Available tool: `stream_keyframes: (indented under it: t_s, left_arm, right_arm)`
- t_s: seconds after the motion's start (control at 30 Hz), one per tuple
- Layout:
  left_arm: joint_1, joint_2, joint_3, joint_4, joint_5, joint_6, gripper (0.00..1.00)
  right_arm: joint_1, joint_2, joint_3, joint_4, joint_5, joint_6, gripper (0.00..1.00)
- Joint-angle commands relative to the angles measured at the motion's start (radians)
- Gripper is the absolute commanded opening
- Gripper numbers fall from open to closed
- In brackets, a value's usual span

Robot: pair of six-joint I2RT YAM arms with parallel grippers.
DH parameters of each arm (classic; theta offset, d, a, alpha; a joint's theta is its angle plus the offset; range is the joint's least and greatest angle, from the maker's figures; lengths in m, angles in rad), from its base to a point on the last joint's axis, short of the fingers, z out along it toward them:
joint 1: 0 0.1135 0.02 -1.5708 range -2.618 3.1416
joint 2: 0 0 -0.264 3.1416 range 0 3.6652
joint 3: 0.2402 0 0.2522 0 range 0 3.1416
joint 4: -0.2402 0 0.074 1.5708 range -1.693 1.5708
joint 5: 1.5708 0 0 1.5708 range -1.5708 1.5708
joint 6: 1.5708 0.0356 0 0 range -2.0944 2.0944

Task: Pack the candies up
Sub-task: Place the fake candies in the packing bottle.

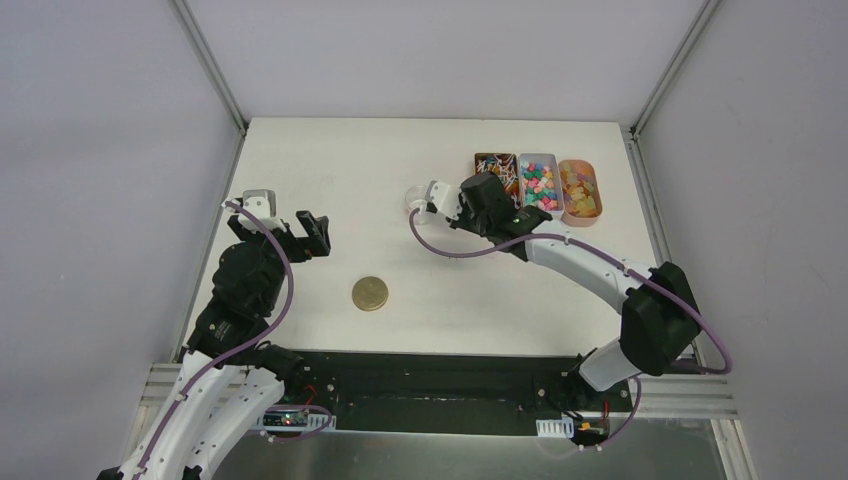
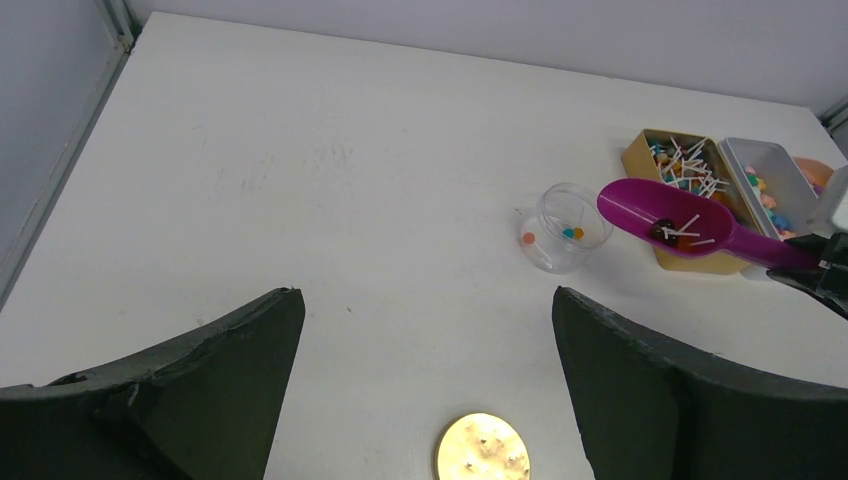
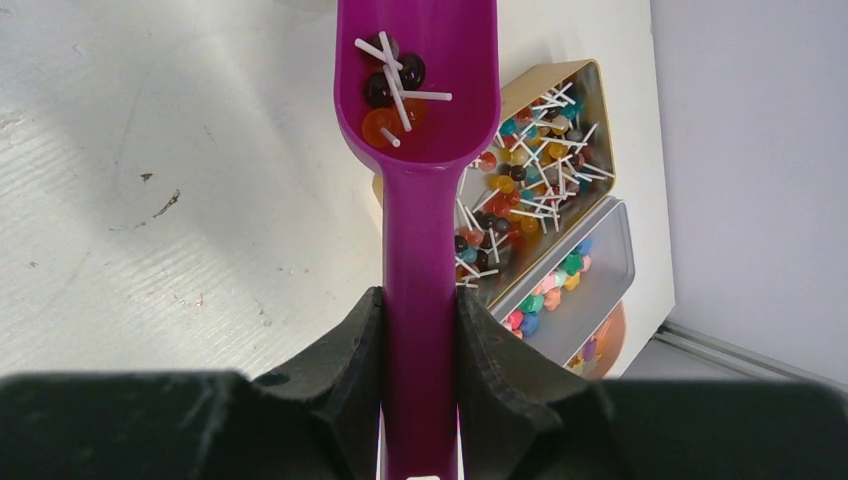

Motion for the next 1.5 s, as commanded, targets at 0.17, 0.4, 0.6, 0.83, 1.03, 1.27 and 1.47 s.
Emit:
stream_keyframes:
  t_s: [0.17, 0.4, 0.6, 0.83, 1.03, 1.27, 1.47]
  left_arm:
    - [0.006, -0.014, 0.01, 0.018, -0.009, 0.016, 0.99]
    - [0.006, -0.019, 0.009, 0.018, -0.009, 0.016, 0.99]
    - [0.006, -0.022, 0.008, 0.018, -0.012, 0.016, 0.99]
    - [0.006, -0.023, 0.008, 0.018, -0.014, 0.016, 0.99]
    - [0.006, -0.026, 0.008, 0.018, -0.016, 0.017, 0.99]
    - [0.005, -0.026, 0.007, 0.018, -0.017, 0.018, 0.99]
    - [0.006, -0.028, 0.008, 0.018, -0.017, 0.018, 0.99]
  right_arm:
    - [0.037, 0.05, 0.108, -0.039, 0.082, -0.033, 0.0]
    - [0.06, 0.09, 0.142, -0.068, 0.128, -0.042, 0.0]
    - [0.072, 0.106, 0.157, -0.073, 0.154, -0.051, 0.0]
    - [0.077, 0.12, 0.172, -0.074, 0.171, -0.06, 0.0]
    - [0.084, 0.132, 0.187, -0.081, 0.182, -0.067, 0.0]
    - [0.094, 0.154, 0.208, -0.092, 0.211, -0.084, 0.0]
    - [0.102, 0.165, 0.23, -0.101, 0.231, -0.104, 0.0]
